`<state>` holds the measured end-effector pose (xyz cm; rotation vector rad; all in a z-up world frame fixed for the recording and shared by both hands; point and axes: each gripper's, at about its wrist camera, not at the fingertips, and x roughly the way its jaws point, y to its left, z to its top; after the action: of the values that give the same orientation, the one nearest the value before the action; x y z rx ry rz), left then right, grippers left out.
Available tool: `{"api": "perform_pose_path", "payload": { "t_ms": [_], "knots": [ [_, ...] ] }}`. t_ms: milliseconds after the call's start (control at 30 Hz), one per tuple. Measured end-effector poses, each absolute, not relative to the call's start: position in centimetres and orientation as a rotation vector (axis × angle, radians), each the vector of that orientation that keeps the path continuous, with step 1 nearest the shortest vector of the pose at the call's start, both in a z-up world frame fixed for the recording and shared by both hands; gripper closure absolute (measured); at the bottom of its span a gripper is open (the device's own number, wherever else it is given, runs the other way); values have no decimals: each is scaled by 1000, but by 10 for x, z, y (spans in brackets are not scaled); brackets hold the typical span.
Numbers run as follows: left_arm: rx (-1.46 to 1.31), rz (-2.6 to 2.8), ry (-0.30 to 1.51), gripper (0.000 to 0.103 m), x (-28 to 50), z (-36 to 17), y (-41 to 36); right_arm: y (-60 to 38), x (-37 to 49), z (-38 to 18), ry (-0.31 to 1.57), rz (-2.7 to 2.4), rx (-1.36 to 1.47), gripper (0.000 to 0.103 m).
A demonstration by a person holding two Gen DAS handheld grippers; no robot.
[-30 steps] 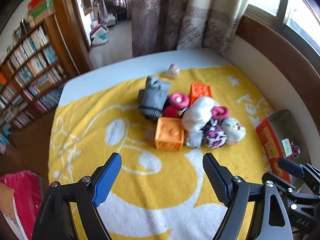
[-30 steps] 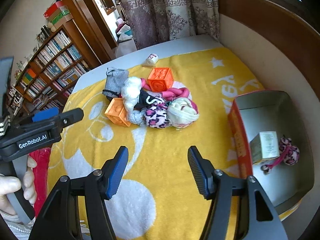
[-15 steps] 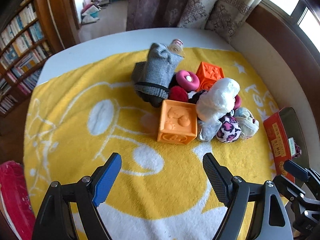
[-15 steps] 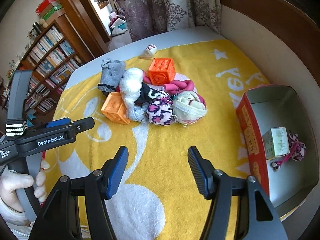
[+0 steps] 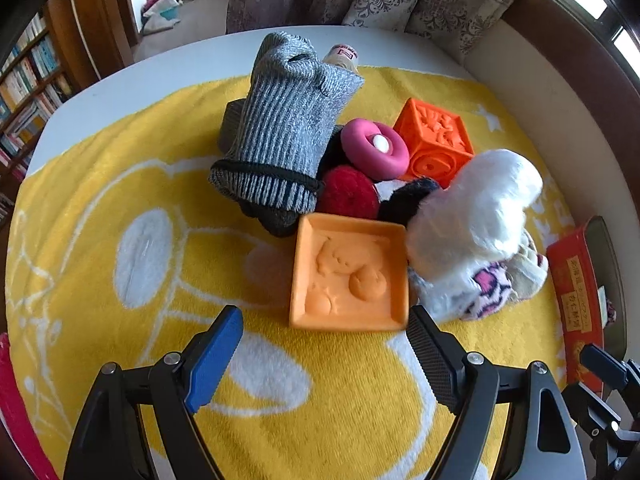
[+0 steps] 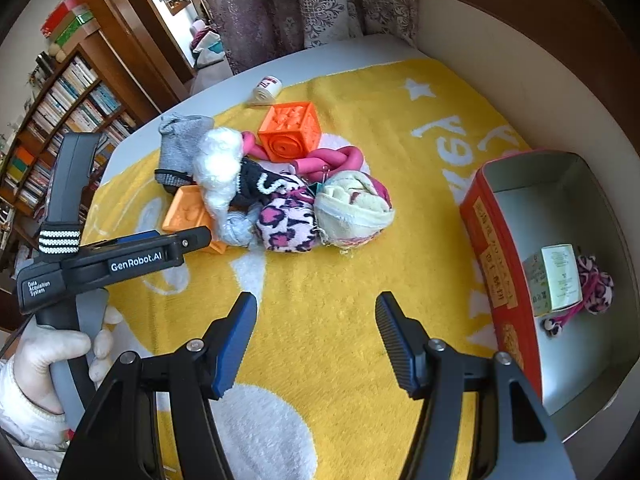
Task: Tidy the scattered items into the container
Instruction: 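Grasp the orange rubber block with the left gripper while the right grasps the rolled white-pink towel, then carry the orange block and the towel roll over the tin tray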
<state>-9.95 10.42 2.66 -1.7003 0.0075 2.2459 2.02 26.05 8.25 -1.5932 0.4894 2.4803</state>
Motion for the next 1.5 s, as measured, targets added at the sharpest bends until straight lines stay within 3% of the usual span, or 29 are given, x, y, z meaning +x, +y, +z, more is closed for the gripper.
{"api": "perform_pose_path", "payload": {
  "t_ms": [300,333,367,433,1100,1500],
  "knots": [
    [-1657,2236,-70,18,-111,22,96,266,-3,71,480,2472,-1593,37],
    [-1651,2230,-78,23,-111,22,96,268,-7,70,478,2471,-1591,37],
    [-1636,2208,-100,35,-111,23,96,269,-10,69,477,2471,-1589,37],
    [-1619,2179,-117,46,-109,26,97,273,-18,67,471,2466,-1582,37],
    [-1678,2167,-125,44,-103,25,104,301,-69,28,421,2393,-1619,35],
    [-1699,2218,-127,47,-67,44,109,298,-36,58,509,2469,-1590,42]
  ]
}}
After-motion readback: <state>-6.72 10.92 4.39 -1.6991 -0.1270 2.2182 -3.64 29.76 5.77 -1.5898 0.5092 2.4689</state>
